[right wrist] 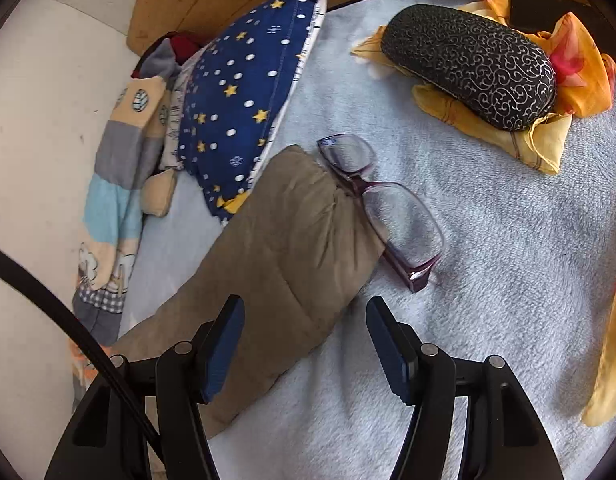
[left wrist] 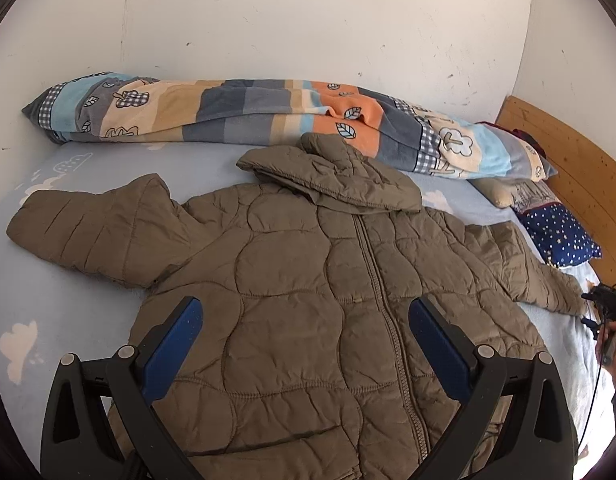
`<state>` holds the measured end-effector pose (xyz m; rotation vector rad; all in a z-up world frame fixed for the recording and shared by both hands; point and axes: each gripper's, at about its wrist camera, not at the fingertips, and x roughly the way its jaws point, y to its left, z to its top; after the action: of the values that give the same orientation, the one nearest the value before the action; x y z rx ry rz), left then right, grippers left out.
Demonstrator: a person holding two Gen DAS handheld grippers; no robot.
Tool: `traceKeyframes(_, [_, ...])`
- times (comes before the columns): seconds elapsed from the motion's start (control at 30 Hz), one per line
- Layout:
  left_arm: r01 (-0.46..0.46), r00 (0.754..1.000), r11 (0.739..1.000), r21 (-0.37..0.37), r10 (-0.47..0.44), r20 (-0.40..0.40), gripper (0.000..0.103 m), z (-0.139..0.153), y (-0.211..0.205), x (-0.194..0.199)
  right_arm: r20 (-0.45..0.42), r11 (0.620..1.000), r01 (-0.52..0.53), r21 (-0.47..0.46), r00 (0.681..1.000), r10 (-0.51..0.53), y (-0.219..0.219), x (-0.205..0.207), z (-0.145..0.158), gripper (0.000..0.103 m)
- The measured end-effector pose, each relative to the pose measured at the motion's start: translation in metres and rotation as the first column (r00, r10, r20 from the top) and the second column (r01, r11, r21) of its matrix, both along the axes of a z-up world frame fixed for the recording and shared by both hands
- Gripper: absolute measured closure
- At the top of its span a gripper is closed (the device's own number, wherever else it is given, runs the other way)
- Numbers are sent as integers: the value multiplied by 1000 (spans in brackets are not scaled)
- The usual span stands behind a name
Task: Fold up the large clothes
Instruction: 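Grasp the jacket sleeve cuff with the right gripper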
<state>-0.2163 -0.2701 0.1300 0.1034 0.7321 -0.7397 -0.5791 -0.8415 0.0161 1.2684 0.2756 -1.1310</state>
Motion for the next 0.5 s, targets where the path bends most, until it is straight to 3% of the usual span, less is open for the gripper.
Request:
traceKeyframes(0.27, [8, 1000, 1000, 9, -8, -19, 1, -6, -1, 2, -23, 1000, 13, -26, 1000, -13, -20, 7, -16, 35])
traceKeyframes(0.33, [11, 1000, 1000, 11, -11, -26, 1, -8, -2, 2, -33, 999, 2, -38, 999, -3, -24, 12, -17, 50])
traceKeyframes(0.37, [12, 1000, 1000, 14, -11, -26, 1, -8, -3, 2, -43, 999, 8, -37, 999, -10, -24, 13, -17, 75])
traceKeyframes(0.43, [14, 1000, 1000, 12, -13, -27, 1, -8, -4, 2, -8, 999, 20, -42, 1000, -20, -23, 13, -14, 82])
traceKeyframes(0.5, [13, 1000, 1000, 10, -13, -23, 1, -8, -4, 1, -27, 996, 14, -86, 1000, -16, -20, 17, 2, 85])
